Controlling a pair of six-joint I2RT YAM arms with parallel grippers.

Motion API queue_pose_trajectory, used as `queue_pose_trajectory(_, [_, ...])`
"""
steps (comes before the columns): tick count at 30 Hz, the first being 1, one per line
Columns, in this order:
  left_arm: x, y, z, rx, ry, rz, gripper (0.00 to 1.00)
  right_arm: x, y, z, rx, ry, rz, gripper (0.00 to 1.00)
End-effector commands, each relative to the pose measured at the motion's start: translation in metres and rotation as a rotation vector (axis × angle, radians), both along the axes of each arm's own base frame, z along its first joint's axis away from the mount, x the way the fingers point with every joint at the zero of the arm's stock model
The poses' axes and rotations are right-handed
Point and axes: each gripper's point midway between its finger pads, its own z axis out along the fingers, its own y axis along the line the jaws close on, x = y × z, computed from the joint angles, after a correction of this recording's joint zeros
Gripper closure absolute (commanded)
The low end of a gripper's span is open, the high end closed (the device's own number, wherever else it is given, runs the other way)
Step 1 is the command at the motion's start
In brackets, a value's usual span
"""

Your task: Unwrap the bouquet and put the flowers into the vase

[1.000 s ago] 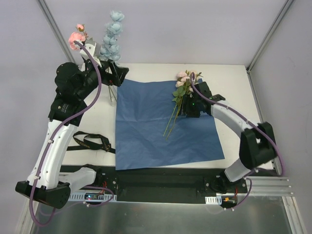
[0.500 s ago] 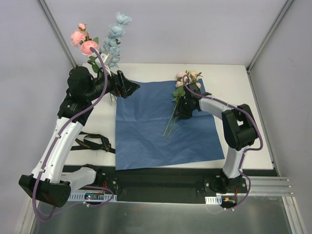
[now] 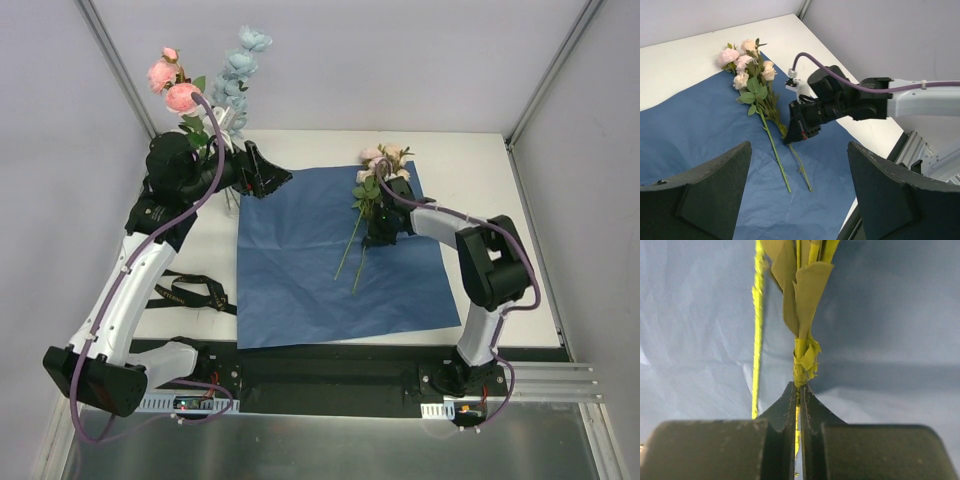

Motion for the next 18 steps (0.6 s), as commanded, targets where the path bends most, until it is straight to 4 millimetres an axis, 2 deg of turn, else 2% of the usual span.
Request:
queue_pose_trajectory(1, [0.001, -0.011, 0.014, -0.042, -0.011, -0.057, 0.24, 0.004, -0.019, 0.061, 0.038, -0.173, -0.036, 0.99])
queue_pose_trajectory(2, [0.0, -0.014, 0.014, -0.05, 0.004, -0.072, 0.24, -0.003, -0.025, 0.061, 0.033, -0.181, -0.027, 0.99])
queue_pose_trajectory(3, [0.003, -0.016, 0.013, -0.052, 0.017, -0.081, 0.25, -0.003, -0.029, 0.082, 0.05, -0.24, -0.031, 0.99])
queue_pose_trajectory(5, [0.006, -0.019, 0.012, -0.064, 0.043, -0.086, 0.25, -0.01, -0.037, 0.105, 0.057, -0.316, -0.017, 0.99])
queue_pose_trajectory(7, [0.012, -0.024, 0.006, -0.082, 0.097, -0.105, 0.25, -0.015, -0.043, 0.119, 0.069, -0.367, -0.012, 0.99])
queue_pose_trajectory(8, [0.012, -0.027, 0.005, -0.091, 0.118, -0.119, 0.25, -0.021, -0.044, 0.135, 0.096, -0.433, 0.009, 0.99])
queue_pose_trajectory(10, [0.015, -0.039, -0.002, -0.123, 0.207, -0.177, 0.27, -0.028, -0.041, 0.153, 0.137, -0.51, 0.051, 0.99])
queue_pose_trajectory(11, [0.021, -0.046, -0.007, -0.131, 0.242, -0.196, 0.27, -0.033, -0.041, 0.169, 0.159, -0.593, 0.082, 0.99])
queue_pose_trajectory(13, [0.018, -0.062, -0.009, -0.145, 0.27, -0.25, 0.27, -0.042, -0.038, 0.184, 0.194, -0.658, 0.127, 0.99])
queue_pose_trajectory(14, [0.012, -0.081, -0.013, -0.138, 0.281, -0.298, 0.25, -0.047, -0.036, 0.199, 0.209, -0.725, 0.157, 0.99])
queue_pose_trajectory(18, [0.005, -0.121, -0.015, -0.137, 0.291, -0.384, 0.23, -0.069, -0.024, 0.228, 0.256, -0.821, 0.291, 0.99])
